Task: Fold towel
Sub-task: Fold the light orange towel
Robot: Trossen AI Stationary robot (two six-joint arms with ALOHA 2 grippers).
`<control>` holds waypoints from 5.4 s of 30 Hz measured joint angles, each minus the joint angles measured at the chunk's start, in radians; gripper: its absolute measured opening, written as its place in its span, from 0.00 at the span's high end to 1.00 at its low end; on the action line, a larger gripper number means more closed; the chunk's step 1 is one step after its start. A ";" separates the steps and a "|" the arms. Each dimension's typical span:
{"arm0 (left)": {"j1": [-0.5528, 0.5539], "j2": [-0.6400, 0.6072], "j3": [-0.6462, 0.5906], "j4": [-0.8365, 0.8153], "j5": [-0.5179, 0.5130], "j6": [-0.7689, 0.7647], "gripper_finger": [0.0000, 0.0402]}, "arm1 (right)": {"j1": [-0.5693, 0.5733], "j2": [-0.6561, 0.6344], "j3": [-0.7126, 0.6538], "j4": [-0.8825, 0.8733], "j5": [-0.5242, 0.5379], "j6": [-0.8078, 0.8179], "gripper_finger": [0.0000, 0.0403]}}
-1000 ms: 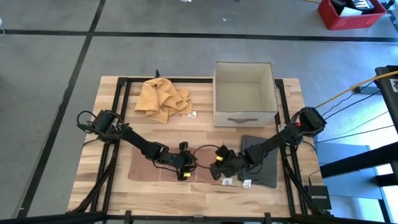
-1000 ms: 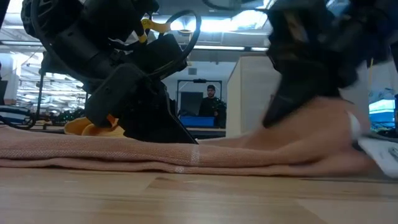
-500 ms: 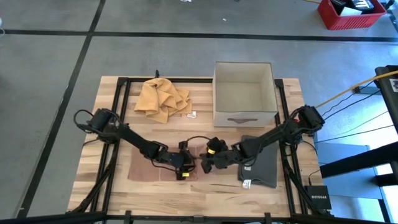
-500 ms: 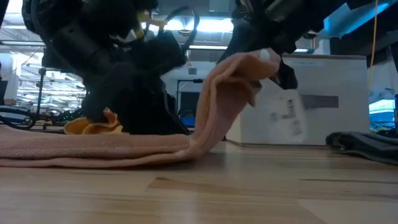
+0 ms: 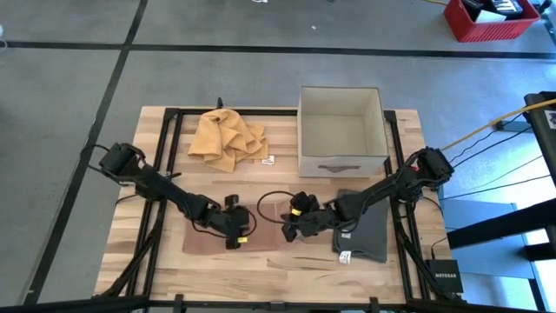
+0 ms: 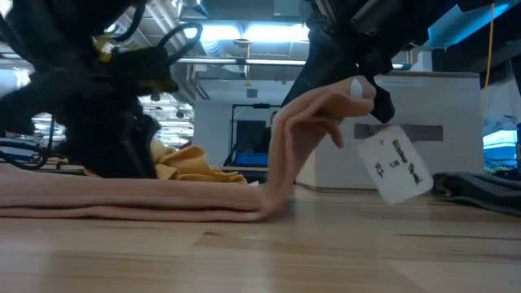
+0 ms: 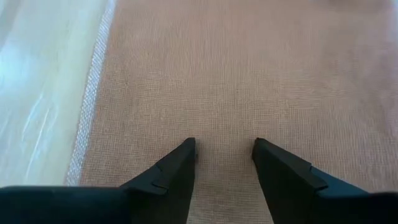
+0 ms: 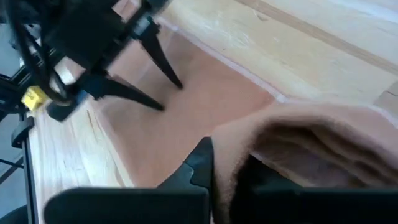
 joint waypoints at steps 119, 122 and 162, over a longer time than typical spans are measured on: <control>-0.204 -0.146 -0.124 -0.089 -0.073 -0.212 0.61 | -0.138 0.517 0.420 0.463 -0.281 0.132 0.95; -0.204 -0.146 -0.124 -0.089 -0.073 -0.213 0.61 | -0.138 0.521 0.419 0.458 -0.283 0.142 0.94; -0.204 -0.343 -0.110 -0.140 -0.181 -0.232 0.61 | 0.018 0.431 0.467 0.111 -0.162 -0.563 0.50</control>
